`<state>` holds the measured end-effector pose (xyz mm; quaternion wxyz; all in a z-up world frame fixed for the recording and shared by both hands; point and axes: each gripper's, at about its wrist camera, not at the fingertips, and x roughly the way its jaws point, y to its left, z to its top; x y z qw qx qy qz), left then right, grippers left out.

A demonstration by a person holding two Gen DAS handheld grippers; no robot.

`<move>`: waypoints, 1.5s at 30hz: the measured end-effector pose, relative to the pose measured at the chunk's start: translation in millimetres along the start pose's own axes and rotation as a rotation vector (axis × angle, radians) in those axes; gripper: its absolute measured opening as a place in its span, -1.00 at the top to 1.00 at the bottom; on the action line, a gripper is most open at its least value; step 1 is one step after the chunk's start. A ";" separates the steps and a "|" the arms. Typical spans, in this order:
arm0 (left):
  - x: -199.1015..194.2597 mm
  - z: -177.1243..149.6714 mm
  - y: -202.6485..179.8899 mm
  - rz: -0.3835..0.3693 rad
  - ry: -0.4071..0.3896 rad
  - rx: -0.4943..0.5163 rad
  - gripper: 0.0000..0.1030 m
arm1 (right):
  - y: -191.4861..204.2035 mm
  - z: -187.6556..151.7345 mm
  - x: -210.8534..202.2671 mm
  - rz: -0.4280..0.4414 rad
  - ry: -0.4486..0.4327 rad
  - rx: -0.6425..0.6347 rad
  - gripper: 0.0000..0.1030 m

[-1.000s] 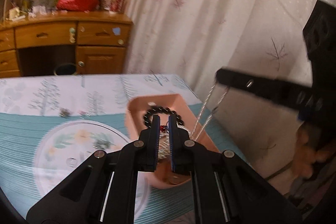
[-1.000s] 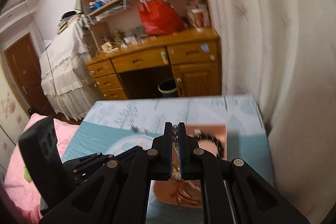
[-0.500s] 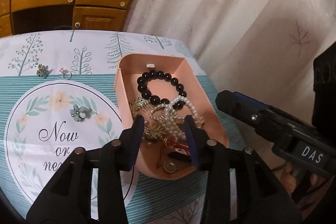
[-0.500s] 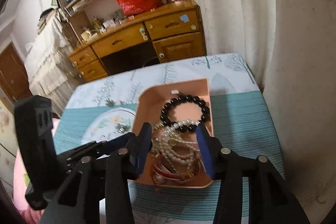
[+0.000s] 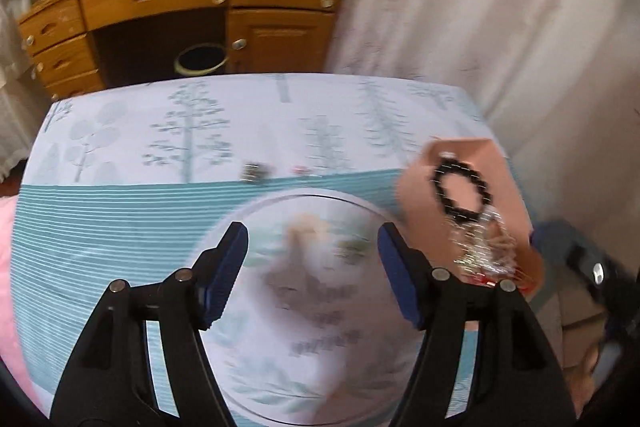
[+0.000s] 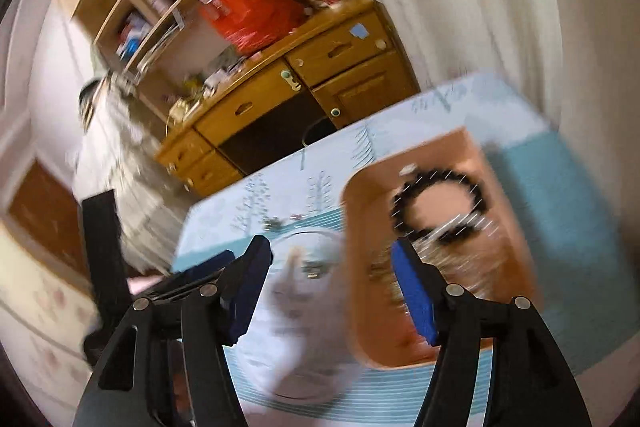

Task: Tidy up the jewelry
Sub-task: 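Withdraw both open tools from the tray back toward the plate, then grasp the flower brooch with the right tool while the left tool grasps the gold brooch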

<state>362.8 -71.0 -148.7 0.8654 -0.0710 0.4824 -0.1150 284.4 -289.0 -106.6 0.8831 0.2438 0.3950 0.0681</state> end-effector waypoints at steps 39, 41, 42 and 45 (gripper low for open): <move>42.3 35.5 49.4 -0.022 -0.079 0.147 0.68 | 119.5 -90.6 182.7 -0.534 -0.037 -0.144 0.38; 32.4 35.7 48.5 -0.004 -0.098 0.155 0.71 | 117.3 -90.0 182.9 -0.531 -0.039 -0.141 0.57; 27.0 35.8 47.2 0.015 -0.110 0.162 0.72 | 114.7 -88.2 182.1 -0.530 -0.040 -0.137 0.61; 13.8 36.3 44.5 0.024 -0.134 0.168 0.72 | 110.0 -85.6 184.2 -0.495 -0.043 -0.124 0.61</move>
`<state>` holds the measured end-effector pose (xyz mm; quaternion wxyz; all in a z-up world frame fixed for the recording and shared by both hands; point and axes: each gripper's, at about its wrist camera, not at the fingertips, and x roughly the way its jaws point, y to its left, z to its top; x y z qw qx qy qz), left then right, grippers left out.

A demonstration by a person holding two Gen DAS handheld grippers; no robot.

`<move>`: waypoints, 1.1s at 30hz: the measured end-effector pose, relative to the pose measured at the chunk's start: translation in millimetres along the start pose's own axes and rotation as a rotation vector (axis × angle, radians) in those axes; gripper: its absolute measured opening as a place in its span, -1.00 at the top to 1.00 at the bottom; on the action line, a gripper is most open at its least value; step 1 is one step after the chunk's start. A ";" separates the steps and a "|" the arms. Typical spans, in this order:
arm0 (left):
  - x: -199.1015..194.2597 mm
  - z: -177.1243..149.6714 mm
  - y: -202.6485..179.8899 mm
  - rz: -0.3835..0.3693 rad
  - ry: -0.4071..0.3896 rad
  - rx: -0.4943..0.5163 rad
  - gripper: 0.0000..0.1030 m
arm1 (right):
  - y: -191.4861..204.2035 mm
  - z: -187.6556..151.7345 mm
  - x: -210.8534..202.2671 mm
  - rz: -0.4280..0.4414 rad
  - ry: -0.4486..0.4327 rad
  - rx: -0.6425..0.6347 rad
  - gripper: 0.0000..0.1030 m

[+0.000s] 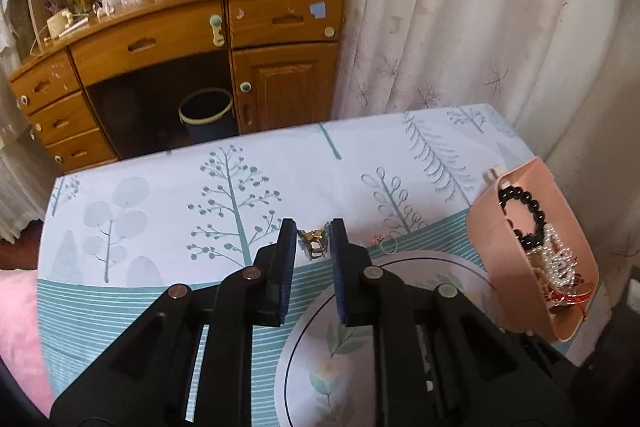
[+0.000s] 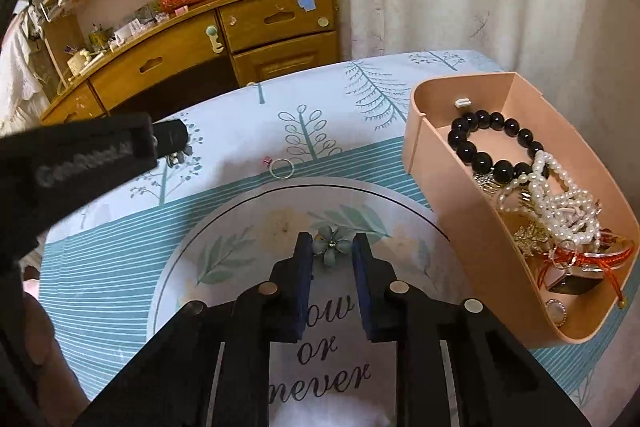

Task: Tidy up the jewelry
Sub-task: 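Grasp the flower brooch with the right tool while the left tool grasps the gold brooch, then drop the flower brooch into the tray with right tool while left drops the gold brooch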

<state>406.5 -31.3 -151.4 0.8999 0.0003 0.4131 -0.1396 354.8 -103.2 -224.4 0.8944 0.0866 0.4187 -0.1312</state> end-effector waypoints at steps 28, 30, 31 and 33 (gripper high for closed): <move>-49.8 15.3 -149.5 -0.251 -0.060 0.075 0.71 | -151.0 23.0 -122.2 0.009 -0.194 0.110 0.61; -41.2 9.9 -159.4 -0.233 -0.036 0.084 0.69 | -160.6 19.3 -118.6 0.018 -0.170 0.112 0.36; -36.7 7.9 -162.9 -0.210 -0.019 0.084 0.61 | -165.4 17.4 -117.2 0.019 -0.161 0.121 0.22; -29.2 6.1 -164.5 -0.161 0.011 0.070 0.26 | -175.8 14.2 -116.5 0.019 -0.165 0.150 0.04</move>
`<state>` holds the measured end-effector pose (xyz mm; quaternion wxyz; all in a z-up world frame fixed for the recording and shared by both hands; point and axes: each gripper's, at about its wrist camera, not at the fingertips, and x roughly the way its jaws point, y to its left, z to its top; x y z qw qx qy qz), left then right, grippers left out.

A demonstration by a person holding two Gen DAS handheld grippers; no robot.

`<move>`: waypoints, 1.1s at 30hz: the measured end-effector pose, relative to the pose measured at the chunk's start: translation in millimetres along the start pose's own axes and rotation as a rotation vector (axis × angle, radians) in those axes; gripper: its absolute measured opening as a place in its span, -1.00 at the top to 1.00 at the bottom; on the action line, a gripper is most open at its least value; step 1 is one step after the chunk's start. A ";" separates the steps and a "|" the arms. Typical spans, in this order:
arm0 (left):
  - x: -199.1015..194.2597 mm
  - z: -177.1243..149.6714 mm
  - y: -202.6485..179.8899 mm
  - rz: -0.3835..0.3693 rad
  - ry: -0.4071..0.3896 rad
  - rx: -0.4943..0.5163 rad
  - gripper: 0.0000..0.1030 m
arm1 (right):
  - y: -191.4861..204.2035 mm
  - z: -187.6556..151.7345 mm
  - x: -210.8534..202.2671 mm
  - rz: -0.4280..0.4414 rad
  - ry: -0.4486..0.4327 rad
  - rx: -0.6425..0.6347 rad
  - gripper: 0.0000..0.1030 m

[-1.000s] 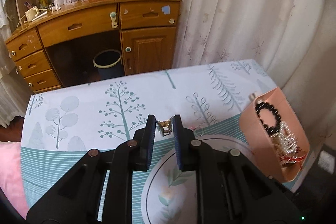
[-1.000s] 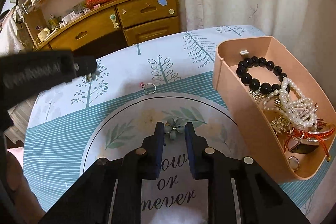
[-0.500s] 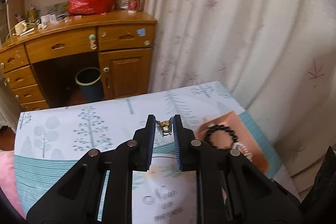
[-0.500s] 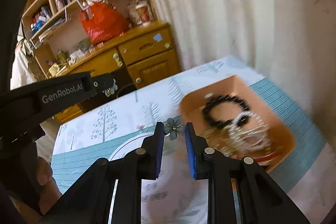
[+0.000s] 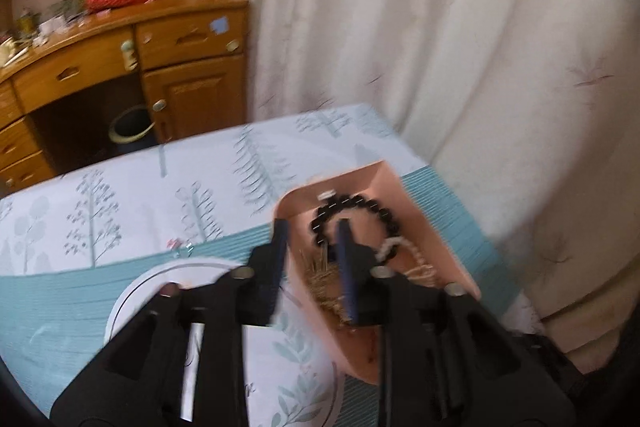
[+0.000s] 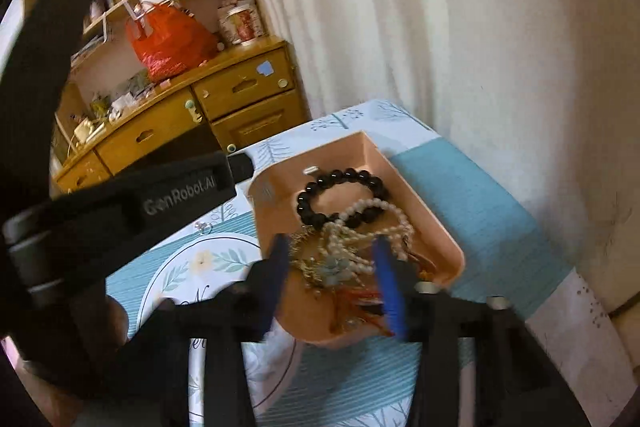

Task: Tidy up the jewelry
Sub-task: 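Drop the flower brooch into the tray with right tool while left drops the gold brooch, then move the left tool to the pink-stone ring and close on it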

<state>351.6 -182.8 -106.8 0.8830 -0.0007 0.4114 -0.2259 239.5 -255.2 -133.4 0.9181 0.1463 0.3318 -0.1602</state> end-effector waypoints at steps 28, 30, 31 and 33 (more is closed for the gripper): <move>66.1 -31.2 117.7 0.218 0.001 -0.134 -0.02 | -74.6 -76.1 0.5 -0.039 0.207 -0.194 0.02; 70.8 -27.7 117.1 0.242 0.007 -0.129 0.04 | -78.3 -78.0 0.5 -0.040 0.224 -0.175 0.02; 73.0 -26.9 116.5 0.253 0.014 -0.125 0.10 | -80.8 -76.8 0.8 -0.042 0.230 -0.162 0.02; 76.6 -26.3 115.1 0.262 0.022 -0.115 0.17 | -84.0 -73.7 1.2 -0.043 0.237 -0.142 0.02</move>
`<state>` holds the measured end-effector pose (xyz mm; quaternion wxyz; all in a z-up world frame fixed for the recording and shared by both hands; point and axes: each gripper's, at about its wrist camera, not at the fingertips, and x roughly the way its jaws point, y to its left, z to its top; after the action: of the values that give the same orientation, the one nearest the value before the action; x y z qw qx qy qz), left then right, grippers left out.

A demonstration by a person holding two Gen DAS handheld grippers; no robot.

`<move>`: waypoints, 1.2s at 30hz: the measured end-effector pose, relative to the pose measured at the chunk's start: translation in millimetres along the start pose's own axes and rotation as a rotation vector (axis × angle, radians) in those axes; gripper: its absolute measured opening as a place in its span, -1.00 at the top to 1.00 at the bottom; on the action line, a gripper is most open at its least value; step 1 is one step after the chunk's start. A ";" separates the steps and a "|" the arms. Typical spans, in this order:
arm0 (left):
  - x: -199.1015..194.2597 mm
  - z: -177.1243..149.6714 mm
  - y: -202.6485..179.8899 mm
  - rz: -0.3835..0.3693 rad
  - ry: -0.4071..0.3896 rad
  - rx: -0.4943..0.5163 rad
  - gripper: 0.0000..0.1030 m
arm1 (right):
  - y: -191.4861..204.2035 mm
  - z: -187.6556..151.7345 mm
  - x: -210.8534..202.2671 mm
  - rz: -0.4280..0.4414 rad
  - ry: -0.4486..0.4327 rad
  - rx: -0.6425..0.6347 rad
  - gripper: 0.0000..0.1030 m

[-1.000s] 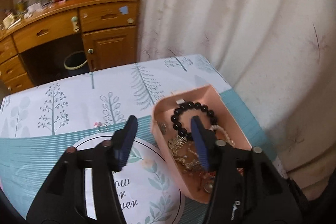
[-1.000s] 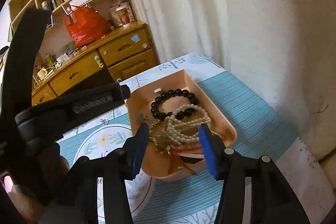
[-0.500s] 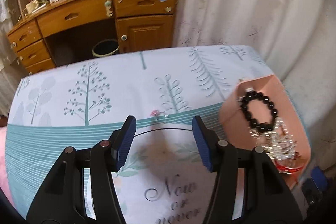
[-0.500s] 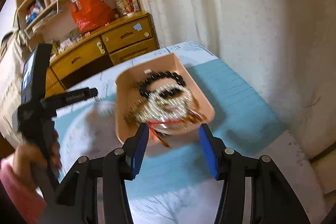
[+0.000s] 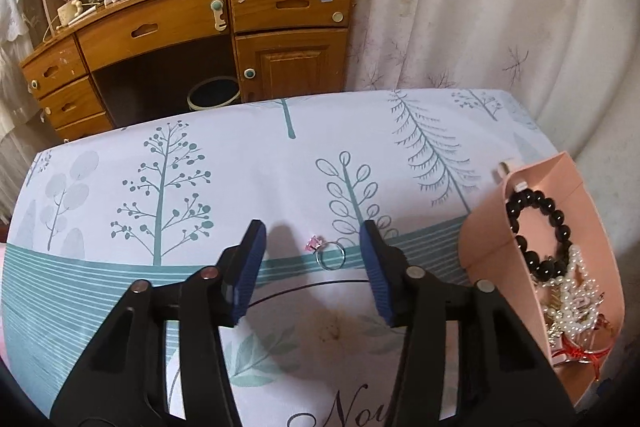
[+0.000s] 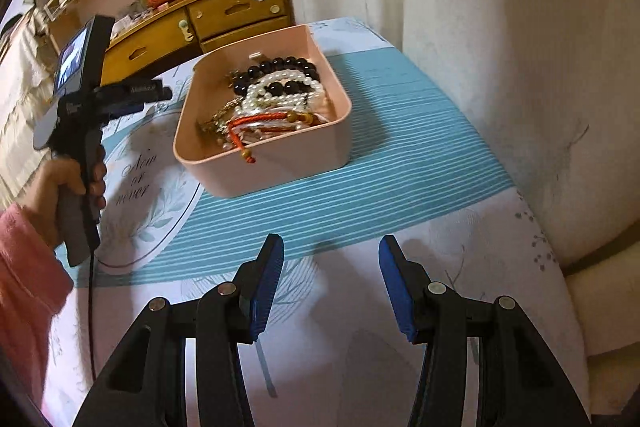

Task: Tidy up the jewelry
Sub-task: 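Move the left tool to the pink-stone ring and close on it, then carry the ring over the pink tray and open the left tool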

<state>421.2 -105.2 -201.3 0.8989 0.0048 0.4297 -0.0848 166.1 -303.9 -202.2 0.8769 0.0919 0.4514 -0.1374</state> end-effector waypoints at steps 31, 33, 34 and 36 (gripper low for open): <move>-89.8 -17.5 -48.0 -0.178 -0.167 0.038 0.66 | -14.5 -16.1 -18.0 0.010 0.022 0.093 0.02; -103.5 -21.1 -61.4 -0.214 -0.162 0.059 0.66 | -17.1 -19.6 -21.0 0.012 0.020 0.099 0.02; -108.3 -21.8 -67.2 -0.220 -0.161 0.072 0.66 | -18.2 -21.5 -22.2 0.015 0.019 0.102 0.02; -118.6 -27.5 -81.6 -0.248 -0.159 0.098 0.66 | -21.3 -25.9 -26.7 0.016 0.014 0.110 0.02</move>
<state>314.1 -165.7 -121.7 0.9116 -0.0112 0.3496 -0.2160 124.6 -312.4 -196.2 0.8685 0.1444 0.4484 -0.1544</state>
